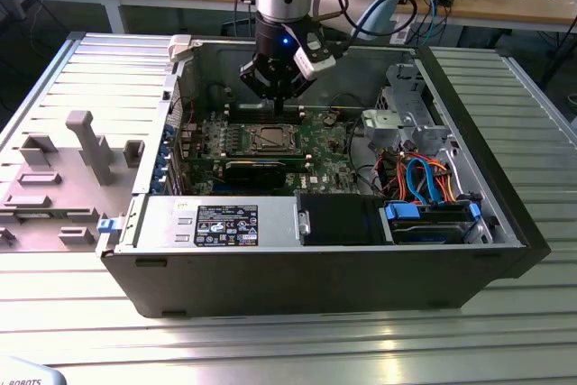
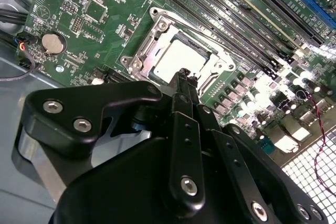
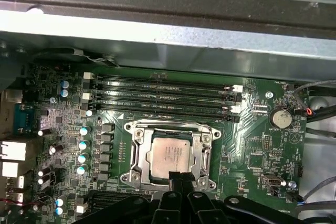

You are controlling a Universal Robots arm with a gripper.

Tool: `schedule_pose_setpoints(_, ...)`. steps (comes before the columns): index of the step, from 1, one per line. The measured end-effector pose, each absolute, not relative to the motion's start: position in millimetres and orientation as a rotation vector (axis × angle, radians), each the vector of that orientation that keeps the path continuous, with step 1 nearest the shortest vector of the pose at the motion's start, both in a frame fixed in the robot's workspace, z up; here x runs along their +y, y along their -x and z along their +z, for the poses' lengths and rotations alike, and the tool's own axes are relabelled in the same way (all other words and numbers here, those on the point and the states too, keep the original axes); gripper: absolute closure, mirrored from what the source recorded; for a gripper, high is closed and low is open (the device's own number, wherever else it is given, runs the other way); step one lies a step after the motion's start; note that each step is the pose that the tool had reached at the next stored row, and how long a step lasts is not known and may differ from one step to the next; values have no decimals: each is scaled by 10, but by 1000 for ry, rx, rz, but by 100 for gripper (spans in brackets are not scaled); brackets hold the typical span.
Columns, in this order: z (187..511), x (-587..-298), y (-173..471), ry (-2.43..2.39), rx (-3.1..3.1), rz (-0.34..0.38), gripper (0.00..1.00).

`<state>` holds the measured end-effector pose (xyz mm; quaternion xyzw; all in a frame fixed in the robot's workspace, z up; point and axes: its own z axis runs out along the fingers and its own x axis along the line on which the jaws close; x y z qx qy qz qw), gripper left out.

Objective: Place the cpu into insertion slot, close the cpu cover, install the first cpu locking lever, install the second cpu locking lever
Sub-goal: 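Install the first cpu locking lever, then install the second cpu locking lever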

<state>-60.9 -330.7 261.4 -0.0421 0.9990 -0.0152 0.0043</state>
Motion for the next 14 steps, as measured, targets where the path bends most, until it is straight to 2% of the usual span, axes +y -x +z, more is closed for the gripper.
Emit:
schedule_pose_setpoints(6, 2614, -3380, 609, 132, 3130, -48, 89)
schedule_pose_setpoints(12, 2598, -3656, 608, 132, 3130, -44, 89)
schedule_pose_setpoints(14, 2574, -3805, 610, 132, 3129, -13, 89)
